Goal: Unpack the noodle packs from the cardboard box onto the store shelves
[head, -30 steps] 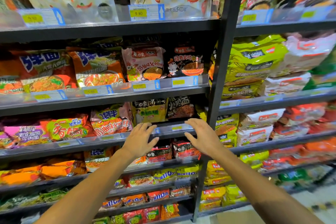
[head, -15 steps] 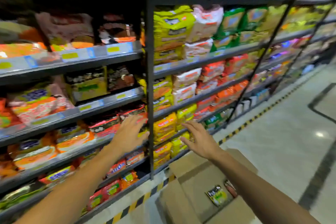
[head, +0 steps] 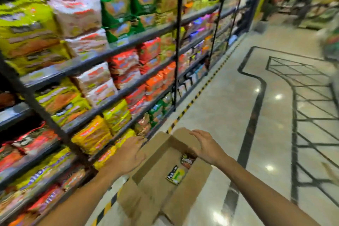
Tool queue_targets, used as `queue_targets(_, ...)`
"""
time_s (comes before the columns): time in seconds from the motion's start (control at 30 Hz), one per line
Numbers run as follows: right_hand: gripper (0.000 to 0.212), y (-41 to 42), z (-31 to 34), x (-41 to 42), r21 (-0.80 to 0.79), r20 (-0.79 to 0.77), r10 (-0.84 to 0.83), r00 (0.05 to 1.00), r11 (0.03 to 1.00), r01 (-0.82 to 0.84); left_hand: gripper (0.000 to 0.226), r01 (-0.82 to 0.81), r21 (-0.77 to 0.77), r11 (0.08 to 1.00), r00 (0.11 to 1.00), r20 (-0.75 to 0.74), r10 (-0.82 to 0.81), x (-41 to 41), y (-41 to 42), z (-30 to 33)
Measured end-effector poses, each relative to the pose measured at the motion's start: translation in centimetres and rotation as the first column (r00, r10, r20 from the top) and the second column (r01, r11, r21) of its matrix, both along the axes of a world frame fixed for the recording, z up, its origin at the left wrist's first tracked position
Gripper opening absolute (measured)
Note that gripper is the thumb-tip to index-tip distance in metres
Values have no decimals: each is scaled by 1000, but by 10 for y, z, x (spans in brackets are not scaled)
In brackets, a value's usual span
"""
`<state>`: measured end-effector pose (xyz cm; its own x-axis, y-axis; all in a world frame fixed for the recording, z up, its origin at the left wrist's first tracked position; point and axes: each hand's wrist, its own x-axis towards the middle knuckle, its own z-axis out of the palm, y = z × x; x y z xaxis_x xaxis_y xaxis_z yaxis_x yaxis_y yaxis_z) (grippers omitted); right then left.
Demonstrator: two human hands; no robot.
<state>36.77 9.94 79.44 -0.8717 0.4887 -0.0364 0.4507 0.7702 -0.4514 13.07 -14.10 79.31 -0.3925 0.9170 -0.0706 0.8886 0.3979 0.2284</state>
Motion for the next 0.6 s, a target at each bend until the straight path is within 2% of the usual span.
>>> queue_targets(0.13, 60, 65, -20, 55, -14, 84, -92, 992, 996, 93, 88, 31, -37, 999, 997, 73, -28, 41, 63, -13)
queue_targets(0.27, 61, 98, -35, 58, -41, 98, -79, 992, 996, 84, 98, -11, -57, 998, 995, 99, 17, 53, 95, -18)
queue_targets(0.47, 60, 124, -63, 9, -158, 104, -53, 993, 985, 69, 92, -75, -82, 994, 983, 159, 87, 27, 114, -51)
queue_targets(0.6, 60, 146, -89, -24, -193, 178, -26, 984, 979, 61, 87, -125, -116, 985, 957, 249, 150, -3, 131, -87)
